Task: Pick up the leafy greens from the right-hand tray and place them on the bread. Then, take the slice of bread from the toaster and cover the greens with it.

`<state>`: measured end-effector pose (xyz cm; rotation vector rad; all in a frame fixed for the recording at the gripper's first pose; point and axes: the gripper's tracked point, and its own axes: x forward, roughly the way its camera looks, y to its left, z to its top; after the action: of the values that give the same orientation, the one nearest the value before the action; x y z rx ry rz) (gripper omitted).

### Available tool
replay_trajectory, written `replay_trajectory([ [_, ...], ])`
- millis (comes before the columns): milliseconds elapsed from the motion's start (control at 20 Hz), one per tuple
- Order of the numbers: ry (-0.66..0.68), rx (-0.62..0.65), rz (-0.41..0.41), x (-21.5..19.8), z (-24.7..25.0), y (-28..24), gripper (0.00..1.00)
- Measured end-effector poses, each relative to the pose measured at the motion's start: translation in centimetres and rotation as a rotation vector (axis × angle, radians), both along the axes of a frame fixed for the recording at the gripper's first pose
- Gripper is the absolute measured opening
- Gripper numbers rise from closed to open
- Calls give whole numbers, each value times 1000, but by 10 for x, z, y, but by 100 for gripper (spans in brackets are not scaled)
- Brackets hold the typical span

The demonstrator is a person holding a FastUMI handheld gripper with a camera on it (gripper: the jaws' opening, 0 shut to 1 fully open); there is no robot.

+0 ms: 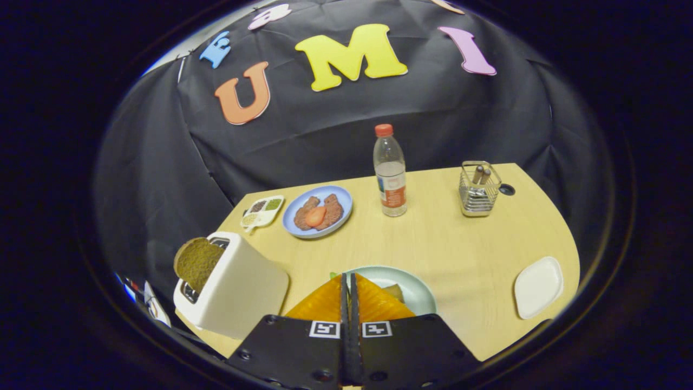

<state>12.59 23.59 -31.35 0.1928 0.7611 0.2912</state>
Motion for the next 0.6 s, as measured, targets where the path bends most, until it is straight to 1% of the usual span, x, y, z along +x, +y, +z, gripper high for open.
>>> replay_trajectory([
  [100,10,-14,2,4,-12,-10,2],
  [150,12,-21,0,4,-13,-17,5],
  [200,12,-33,-5,4,-16,-22,18],
  [250,14,-36,-10,4,-18,-27,17],
  [400,-22,-55,-33,5,-8,-42,60],
  [500,-88,-83,-47,7,9,-52,88],
  [550,-123,-106,-54,9,19,-57,93],
  [600,-158,-126,-58,8,31,-62,95],
])
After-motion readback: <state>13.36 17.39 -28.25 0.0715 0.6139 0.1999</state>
